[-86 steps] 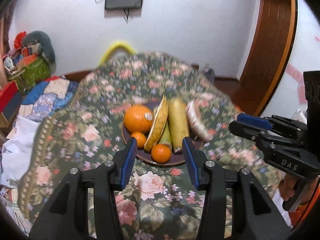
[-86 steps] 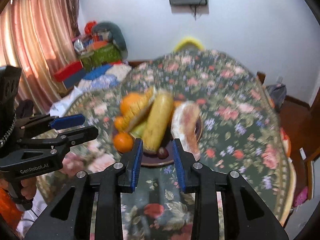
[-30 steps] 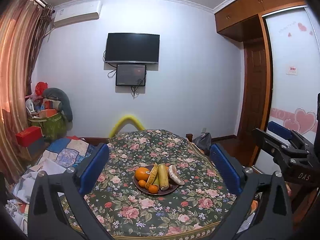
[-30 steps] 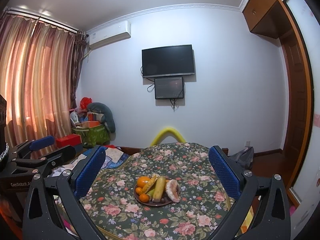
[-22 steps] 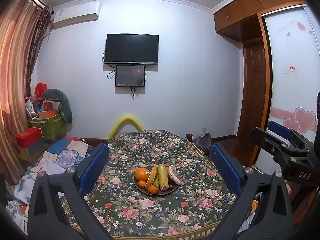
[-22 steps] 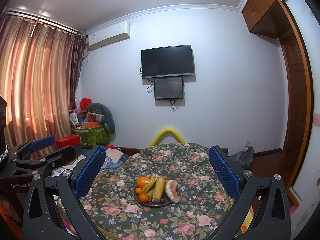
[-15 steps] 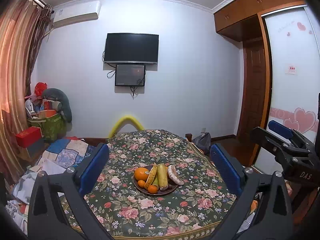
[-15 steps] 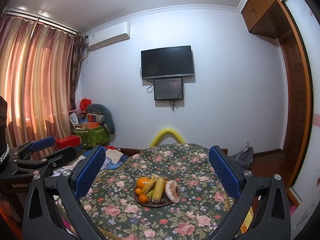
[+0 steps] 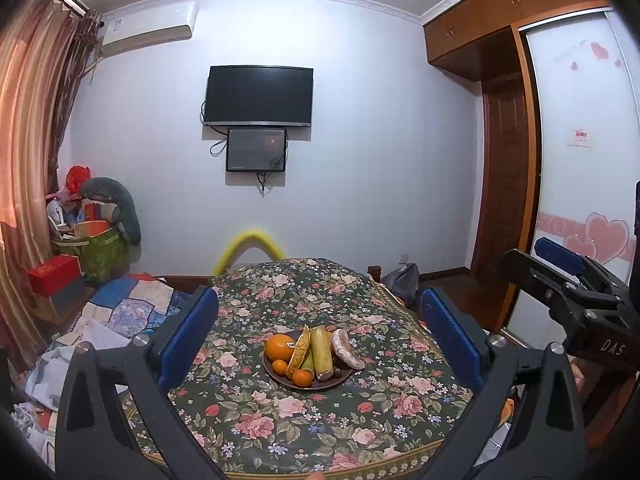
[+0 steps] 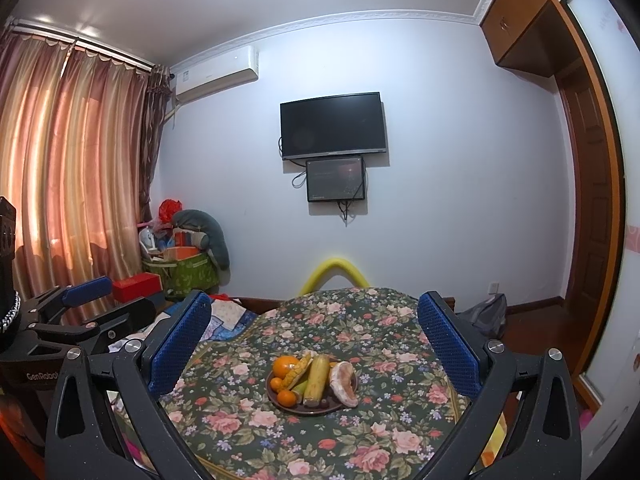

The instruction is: Organize fruits

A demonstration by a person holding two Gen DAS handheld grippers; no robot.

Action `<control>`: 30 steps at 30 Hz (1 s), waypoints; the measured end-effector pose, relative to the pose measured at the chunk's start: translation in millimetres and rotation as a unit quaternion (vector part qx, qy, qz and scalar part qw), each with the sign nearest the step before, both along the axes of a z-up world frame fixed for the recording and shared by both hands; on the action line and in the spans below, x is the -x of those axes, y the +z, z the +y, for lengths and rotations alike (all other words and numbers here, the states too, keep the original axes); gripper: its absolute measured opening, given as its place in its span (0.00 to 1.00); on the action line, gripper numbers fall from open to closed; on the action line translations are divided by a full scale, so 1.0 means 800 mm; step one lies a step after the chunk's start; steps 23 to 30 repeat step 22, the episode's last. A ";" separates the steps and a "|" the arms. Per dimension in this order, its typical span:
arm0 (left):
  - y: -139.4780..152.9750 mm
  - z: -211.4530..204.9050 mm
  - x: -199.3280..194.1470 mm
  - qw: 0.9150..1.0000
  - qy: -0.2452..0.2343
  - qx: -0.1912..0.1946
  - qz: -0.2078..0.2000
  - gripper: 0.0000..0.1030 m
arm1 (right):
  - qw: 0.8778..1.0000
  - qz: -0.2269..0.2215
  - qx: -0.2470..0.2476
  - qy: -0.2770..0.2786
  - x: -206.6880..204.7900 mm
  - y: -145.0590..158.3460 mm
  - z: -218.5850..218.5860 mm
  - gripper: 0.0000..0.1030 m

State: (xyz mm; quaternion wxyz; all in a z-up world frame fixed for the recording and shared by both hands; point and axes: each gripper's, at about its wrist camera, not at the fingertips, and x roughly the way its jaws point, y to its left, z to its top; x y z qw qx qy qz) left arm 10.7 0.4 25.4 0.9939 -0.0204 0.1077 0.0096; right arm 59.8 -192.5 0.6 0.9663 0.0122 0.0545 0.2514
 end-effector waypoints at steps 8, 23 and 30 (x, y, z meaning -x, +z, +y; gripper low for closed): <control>-0.002 0.004 -0.003 1.000 -0.007 0.008 0.006 1.00 | 1.000 0.001 -0.002 -0.001 -0.001 0.002 -0.001 1.00; -0.006 0.005 -0.007 1.000 -0.007 0.007 0.009 1.00 | 1.000 0.009 0.002 -0.002 -0.005 -0.003 0.002 1.00; -0.006 0.005 -0.007 1.000 -0.007 0.007 0.009 1.00 | 1.000 0.009 0.002 -0.002 -0.005 -0.003 0.002 1.00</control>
